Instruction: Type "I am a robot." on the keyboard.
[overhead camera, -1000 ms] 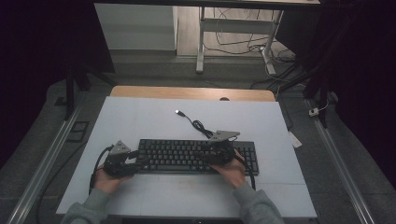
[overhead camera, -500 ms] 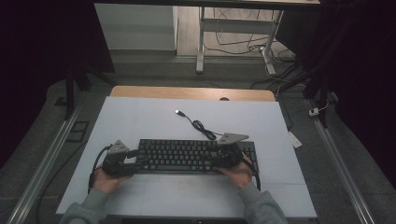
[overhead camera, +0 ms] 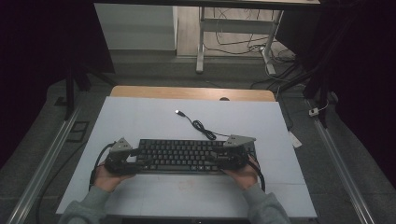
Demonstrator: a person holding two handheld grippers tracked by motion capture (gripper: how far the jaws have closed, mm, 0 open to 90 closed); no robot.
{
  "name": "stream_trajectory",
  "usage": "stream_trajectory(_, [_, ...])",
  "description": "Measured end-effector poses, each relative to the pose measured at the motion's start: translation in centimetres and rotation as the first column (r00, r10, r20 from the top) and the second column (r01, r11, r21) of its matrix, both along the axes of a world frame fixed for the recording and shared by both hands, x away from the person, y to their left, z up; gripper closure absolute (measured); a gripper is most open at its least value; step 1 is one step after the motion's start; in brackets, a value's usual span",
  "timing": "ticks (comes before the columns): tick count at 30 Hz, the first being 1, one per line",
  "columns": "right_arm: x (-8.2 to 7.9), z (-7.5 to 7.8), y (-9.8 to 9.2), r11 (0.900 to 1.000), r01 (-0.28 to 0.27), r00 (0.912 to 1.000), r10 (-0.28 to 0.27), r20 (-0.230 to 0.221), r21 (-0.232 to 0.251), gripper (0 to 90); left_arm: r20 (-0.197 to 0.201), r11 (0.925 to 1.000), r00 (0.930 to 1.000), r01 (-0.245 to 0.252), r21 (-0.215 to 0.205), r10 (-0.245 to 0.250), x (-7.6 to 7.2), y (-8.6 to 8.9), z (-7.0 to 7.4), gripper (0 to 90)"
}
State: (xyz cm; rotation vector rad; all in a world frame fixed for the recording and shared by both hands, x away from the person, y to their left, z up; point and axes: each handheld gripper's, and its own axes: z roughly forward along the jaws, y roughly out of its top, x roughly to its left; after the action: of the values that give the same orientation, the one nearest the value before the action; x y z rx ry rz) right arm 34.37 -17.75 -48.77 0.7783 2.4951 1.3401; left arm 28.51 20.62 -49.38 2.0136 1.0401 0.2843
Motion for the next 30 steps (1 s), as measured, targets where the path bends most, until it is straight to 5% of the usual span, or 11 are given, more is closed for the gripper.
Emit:
stream_trajectory(11, [-0.3, 0.1, -0.8, 1.000, 0.011, 0.9999, -0.011, 0.004, 0.013, 52.5, -0.005, 0.9899, 0.9912, 0.133, 0.049, -0.133, 1.0, -3.0, 1.0, 45.7])
stream_trajectory(20, [-0.4, 0.0, -1.6, 1.000, 0.024, 0.9997, -0.024, 0.003, 0.012, 52.3, -0.026, 0.9801, 0.9832, 0.182, 0.080, -0.180, 1.6, -4.8, 0.8, 56.5])
stream_trajectory(30, [-0.4, 0.0, -1.6, 1.000, 0.026, 0.9997, -0.026, 0.004, 0.008, 52.2, -0.063, 0.9689, 0.9737, 0.224, 0.104, -0.219, 1.6, -5.9, -0.4, 81.9])
